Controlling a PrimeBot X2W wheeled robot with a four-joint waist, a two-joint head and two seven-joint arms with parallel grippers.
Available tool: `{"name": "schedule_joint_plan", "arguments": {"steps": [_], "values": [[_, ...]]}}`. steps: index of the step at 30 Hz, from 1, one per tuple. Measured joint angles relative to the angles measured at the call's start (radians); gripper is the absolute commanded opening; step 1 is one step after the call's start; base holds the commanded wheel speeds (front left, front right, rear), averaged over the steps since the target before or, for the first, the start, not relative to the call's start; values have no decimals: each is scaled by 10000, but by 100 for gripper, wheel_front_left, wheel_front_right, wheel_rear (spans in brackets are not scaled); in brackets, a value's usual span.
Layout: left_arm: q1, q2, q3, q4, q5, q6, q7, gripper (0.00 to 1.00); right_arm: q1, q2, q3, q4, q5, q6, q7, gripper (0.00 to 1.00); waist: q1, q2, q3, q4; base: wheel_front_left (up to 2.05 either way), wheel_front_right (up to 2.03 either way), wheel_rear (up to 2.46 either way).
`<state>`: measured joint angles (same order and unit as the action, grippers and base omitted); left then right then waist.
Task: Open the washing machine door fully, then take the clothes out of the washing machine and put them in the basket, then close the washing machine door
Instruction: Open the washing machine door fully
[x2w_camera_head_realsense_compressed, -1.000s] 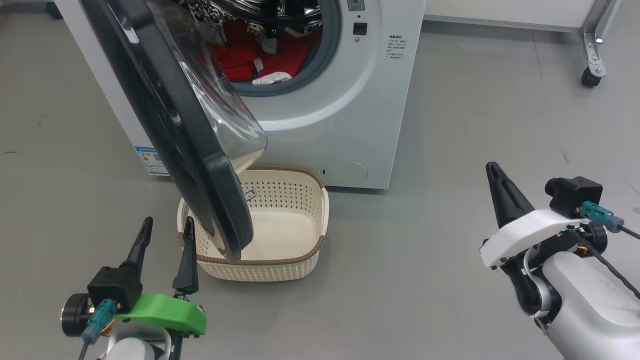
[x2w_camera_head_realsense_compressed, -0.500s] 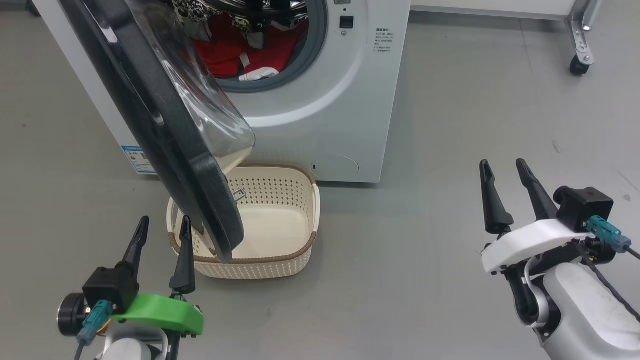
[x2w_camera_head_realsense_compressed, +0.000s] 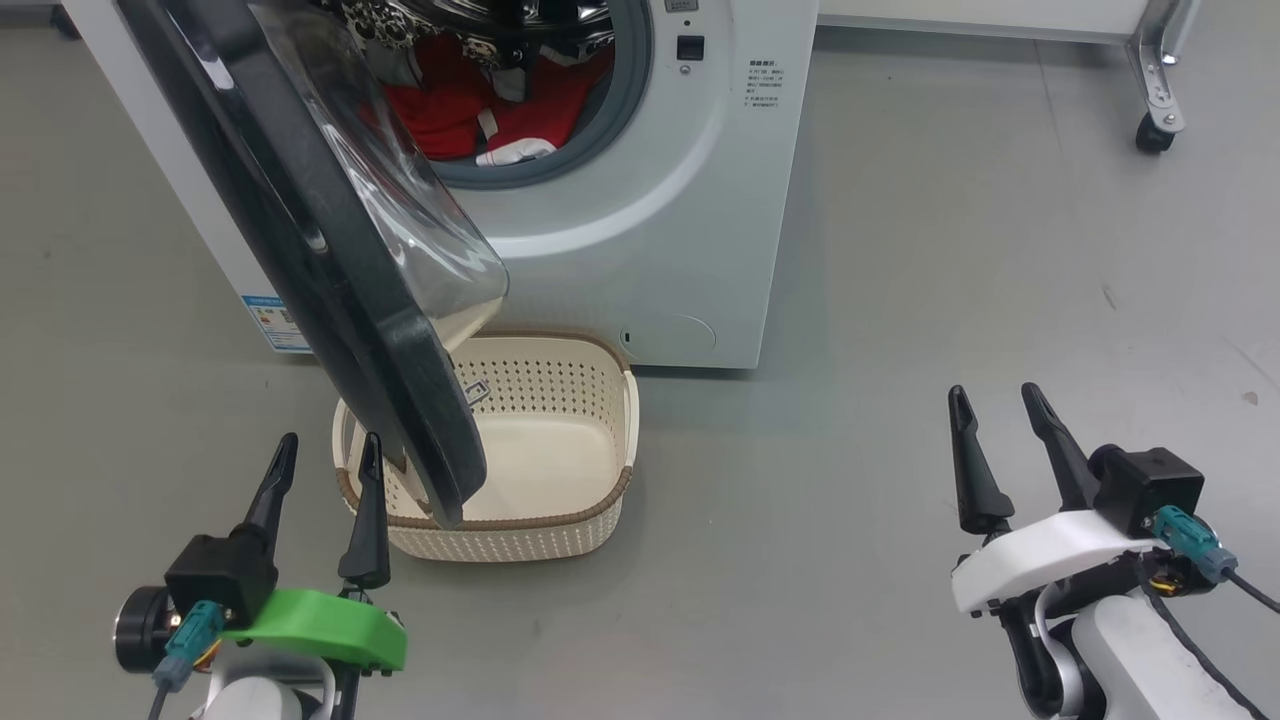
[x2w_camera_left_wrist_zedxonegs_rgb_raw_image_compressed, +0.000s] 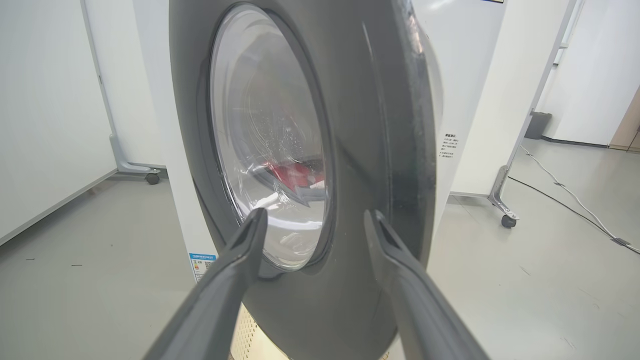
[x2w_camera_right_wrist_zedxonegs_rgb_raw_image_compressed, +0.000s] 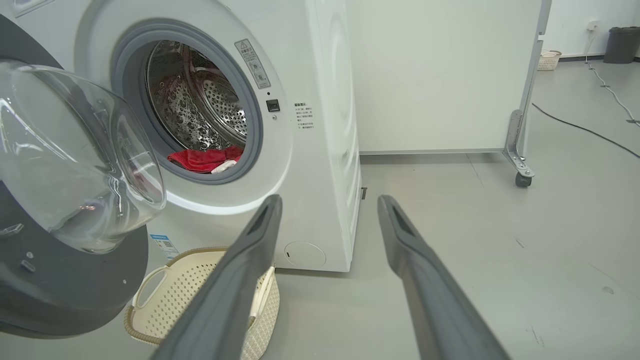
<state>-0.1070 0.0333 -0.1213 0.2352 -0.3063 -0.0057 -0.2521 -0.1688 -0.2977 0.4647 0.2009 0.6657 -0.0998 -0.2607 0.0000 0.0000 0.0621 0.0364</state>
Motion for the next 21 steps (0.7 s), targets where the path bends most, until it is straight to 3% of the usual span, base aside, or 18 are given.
{"name": "schedule_joint_plan", "arguments": {"steps": [21], "values": [[166, 0, -17, 134, 0, -12, 0, 100, 781, 288, -255, -165, -1131, 105, 0, 100, 0, 0, -169, -67, 0, 0, 0]]}}
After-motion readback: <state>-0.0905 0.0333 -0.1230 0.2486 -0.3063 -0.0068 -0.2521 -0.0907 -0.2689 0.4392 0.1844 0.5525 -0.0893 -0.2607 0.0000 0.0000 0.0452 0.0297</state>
